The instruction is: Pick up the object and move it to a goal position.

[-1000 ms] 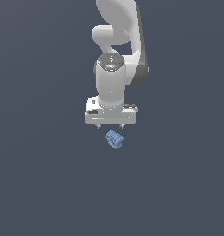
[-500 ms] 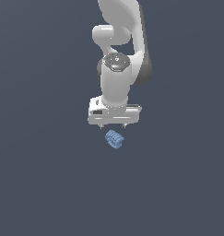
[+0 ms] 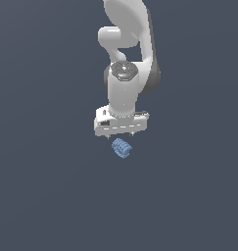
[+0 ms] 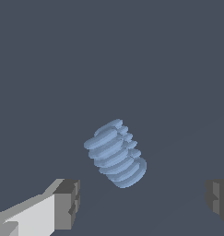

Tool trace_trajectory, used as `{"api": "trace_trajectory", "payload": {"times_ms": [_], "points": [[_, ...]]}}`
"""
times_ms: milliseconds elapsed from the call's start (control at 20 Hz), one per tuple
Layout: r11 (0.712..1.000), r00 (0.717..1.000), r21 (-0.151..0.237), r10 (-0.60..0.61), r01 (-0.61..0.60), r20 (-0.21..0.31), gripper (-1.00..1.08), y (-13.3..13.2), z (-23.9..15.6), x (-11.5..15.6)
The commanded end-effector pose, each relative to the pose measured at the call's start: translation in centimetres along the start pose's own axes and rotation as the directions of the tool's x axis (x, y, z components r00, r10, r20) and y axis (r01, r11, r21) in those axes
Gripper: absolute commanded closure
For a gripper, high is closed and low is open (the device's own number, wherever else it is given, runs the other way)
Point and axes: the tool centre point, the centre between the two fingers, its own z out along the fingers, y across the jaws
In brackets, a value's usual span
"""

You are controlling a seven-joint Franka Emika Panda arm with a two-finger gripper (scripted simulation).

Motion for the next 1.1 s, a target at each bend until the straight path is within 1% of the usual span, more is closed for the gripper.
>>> {"api": "trace_trajectory", "payload": {"times_ms": [0, 150, 300, 650, 850, 1050], "points": [[0.999, 0.999, 0.001, -0.046, 0.046, 0.001, -0.92, -0.1, 0.5, -0.1], [0.993, 0.993, 0.004, -0.115, 0.115, 0.003, -0.92, -0.2, 1.3, -0.2], [0.981, 0.981, 0.008, -0.195, 0.195, 0.003, -0.92, -0.3, 2.3, -0.3], [0.932, 0.932, 0.018, -0.363, 0.363, 0.001, -0.92, -0.7, 4.2, -0.6], [0.904, 0.905, 0.022, -0.426, 0.426, -0.001, -0.92, -0.8, 5.0, -0.7], [0.884, 0.884, 0.025, -0.468, 0.467, -0.004, -0.92, -1.0, 5.5, -0.8]]}}
